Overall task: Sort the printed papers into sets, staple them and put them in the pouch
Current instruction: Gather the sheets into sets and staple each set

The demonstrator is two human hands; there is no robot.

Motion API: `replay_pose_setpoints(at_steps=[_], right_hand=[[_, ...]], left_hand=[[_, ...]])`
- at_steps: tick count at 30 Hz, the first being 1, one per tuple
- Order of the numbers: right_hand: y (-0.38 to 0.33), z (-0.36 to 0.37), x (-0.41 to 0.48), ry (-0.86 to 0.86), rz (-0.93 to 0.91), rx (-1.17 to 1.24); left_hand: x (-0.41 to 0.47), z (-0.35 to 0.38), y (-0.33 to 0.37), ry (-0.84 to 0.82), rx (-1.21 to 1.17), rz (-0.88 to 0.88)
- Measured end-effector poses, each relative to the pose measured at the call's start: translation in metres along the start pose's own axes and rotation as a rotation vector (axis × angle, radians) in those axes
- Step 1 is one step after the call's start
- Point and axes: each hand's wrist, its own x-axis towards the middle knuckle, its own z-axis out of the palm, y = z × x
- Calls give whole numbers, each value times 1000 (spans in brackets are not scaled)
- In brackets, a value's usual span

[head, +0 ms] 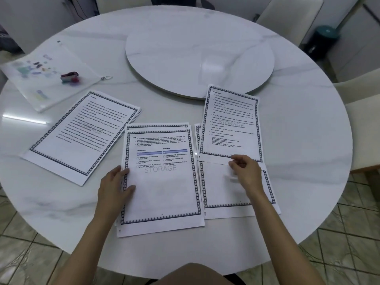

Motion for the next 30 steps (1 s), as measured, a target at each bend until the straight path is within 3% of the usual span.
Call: replay_pose_setpoints(at_steps=[10, 24, 30], right_hand=[[12, -55, 22, 159, 46, 11], [34, -76, 37, 163, 116, -16], [37, -81, 40, 157, 122, 1]], left_hand=[[1, 3, 2, 21, 39, -12], [8, 7, 13, 78, -1, -97], [11, 1, 24, 114, -288, -269]])
